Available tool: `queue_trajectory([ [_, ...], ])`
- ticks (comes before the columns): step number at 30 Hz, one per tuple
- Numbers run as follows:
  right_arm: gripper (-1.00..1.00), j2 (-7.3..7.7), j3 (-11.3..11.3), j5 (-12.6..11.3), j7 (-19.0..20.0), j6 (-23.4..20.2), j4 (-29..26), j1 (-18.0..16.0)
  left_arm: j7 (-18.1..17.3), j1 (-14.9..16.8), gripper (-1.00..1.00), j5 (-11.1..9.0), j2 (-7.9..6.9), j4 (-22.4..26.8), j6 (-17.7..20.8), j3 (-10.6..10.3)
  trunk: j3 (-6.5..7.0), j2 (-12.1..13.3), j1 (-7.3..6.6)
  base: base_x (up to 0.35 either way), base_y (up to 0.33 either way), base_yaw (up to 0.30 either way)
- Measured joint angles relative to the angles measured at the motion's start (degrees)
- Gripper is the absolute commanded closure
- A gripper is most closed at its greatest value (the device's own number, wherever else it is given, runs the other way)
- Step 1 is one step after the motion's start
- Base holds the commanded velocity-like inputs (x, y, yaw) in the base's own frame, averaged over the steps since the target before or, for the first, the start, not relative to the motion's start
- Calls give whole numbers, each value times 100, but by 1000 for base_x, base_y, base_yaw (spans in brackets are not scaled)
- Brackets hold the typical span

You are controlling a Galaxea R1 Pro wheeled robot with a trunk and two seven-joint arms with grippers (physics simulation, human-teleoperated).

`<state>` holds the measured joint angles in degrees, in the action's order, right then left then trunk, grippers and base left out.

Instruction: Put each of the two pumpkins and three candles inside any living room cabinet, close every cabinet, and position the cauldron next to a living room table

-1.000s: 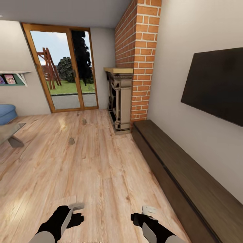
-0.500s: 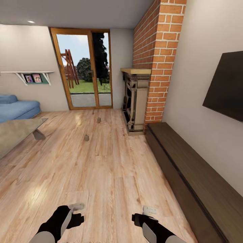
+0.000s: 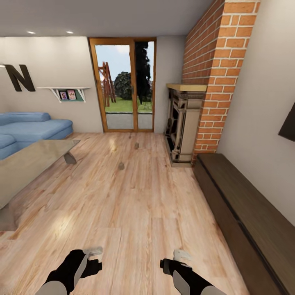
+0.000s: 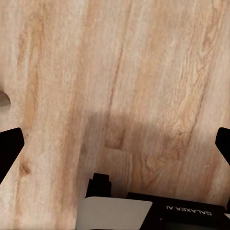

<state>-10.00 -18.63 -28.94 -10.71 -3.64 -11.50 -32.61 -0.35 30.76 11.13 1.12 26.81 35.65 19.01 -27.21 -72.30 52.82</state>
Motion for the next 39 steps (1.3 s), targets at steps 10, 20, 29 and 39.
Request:
queue_trajectory([
  [10,-100,0,0,3,73,52,-1,0,-1,0,-100,37,2,0,-6,-14,6,0,0,281,-134,33],
  [20,-100,0,0,18,75,55,-1,0,-7,0,-100,39,2,0,-6,-20,53,0,0,322,-13,17],
  [29,-100,0,0,2,76,107,1,0,-9,0,-100,40,2,0,-6,-21,56,0,0,333,0,1],
  [39,-100,0,0,8,74,118,1,0,-9,0,-100,30,2,0,-13,-21,56,0,0,333,2,0],
])
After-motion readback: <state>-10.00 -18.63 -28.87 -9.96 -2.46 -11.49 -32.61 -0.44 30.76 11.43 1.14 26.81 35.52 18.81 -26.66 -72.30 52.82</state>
